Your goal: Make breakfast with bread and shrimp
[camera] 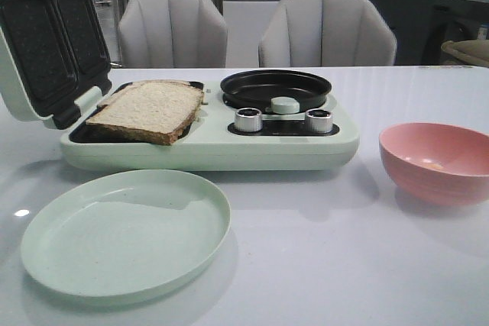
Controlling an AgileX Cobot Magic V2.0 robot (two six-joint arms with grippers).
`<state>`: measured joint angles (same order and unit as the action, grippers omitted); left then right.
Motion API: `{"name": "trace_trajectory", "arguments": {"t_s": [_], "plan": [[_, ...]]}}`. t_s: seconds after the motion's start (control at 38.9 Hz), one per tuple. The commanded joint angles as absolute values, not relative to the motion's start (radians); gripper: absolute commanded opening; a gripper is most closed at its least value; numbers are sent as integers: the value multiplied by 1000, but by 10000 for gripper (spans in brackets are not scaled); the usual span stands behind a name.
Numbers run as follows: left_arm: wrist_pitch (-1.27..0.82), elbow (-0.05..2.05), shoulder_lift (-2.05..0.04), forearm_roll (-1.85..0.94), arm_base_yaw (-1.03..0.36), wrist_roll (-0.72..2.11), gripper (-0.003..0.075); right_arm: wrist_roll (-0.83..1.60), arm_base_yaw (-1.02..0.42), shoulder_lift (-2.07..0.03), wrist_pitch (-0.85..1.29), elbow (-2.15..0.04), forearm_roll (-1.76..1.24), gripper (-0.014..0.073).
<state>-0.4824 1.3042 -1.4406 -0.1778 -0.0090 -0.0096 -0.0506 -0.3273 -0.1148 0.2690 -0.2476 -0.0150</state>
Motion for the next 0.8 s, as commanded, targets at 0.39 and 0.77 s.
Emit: {"name": "trace_trajectory", "arguments": {"t_s": [0.39, 0.77], "plan": [[-396, 1343, -1529, -405, 82, -16, 386, -49, -322, -124, 181, -275, -13, 395], [-375, 1350, -1627, -554, 83, -13, 367, -49, -322, -124, 181, -275, -13, 395]]}}
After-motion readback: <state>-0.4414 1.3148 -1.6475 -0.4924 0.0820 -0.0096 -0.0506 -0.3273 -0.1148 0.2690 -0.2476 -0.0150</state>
